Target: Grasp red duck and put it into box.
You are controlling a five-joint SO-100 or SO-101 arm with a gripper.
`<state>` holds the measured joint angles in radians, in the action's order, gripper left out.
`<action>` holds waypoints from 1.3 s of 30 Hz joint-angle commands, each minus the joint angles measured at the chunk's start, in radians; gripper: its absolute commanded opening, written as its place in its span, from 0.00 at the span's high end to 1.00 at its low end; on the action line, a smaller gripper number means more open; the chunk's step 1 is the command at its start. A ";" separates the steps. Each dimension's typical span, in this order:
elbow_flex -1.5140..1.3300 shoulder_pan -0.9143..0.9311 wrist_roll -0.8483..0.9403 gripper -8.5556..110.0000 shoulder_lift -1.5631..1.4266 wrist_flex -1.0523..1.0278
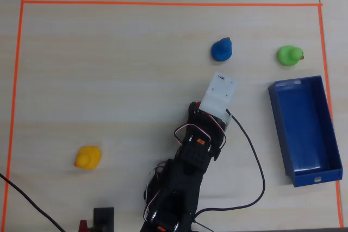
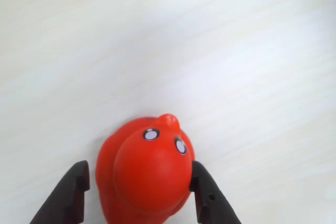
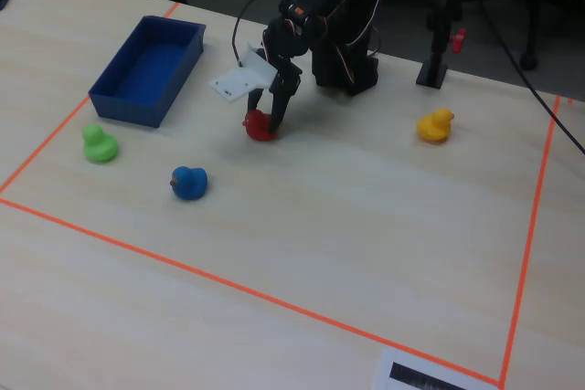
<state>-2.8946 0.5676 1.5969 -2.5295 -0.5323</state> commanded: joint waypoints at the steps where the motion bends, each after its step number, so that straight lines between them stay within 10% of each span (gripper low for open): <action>1: 0.008 -0.009 -0.017 0.73 0.002 0.025; 39: 0.224 0.014 -0.052 0.93 0.198 0.121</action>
<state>-2.7535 0.5706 1.5769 -2.2948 -0.4556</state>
